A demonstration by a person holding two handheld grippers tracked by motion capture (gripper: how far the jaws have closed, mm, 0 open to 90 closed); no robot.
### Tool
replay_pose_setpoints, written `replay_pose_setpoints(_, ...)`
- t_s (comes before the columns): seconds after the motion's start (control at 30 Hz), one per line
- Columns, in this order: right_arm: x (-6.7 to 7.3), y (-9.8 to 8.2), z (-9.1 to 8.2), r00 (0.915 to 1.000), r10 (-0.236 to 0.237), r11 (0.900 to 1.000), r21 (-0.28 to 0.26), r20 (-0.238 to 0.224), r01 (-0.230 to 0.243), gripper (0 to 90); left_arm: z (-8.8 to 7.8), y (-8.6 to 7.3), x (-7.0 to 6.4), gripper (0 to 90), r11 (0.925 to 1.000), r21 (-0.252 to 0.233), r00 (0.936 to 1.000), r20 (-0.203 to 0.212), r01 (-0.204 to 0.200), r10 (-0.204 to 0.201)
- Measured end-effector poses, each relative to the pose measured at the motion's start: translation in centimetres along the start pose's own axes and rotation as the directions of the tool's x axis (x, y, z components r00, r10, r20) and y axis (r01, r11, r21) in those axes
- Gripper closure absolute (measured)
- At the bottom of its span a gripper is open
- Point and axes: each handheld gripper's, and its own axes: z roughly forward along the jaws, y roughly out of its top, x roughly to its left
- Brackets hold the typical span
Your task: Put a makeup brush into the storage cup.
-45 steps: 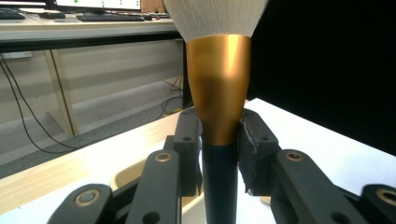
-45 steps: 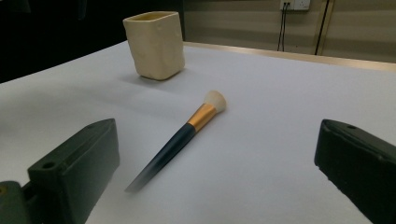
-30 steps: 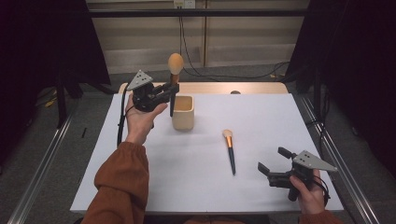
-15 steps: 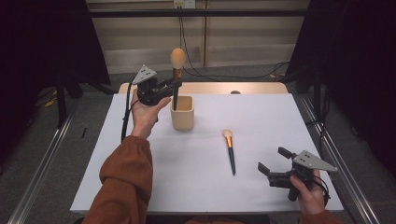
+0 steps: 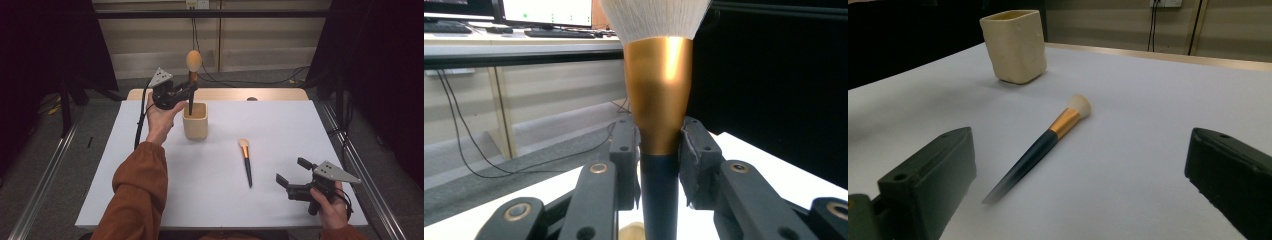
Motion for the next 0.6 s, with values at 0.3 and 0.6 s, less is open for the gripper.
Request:
replay_pose_setpoints(0.3,0.0,0.0,0.0,1.0000,0.000,1.000,0.000,-0.002,0.000,0.0,0.8,-0.9,0.3,71.3,0.9997,0.021,0.9999,-0.010,-0.012,0.013)
replay_pose_setpoints(0.6,0.1,0.0,0.0,1.0000,-0.005,1.000,0.000,-0.003,0.005,0.0,1.2,-2.2,0.4,71.3,0.9988,0.047,0.9997,-0.016,-0.016,0.017)
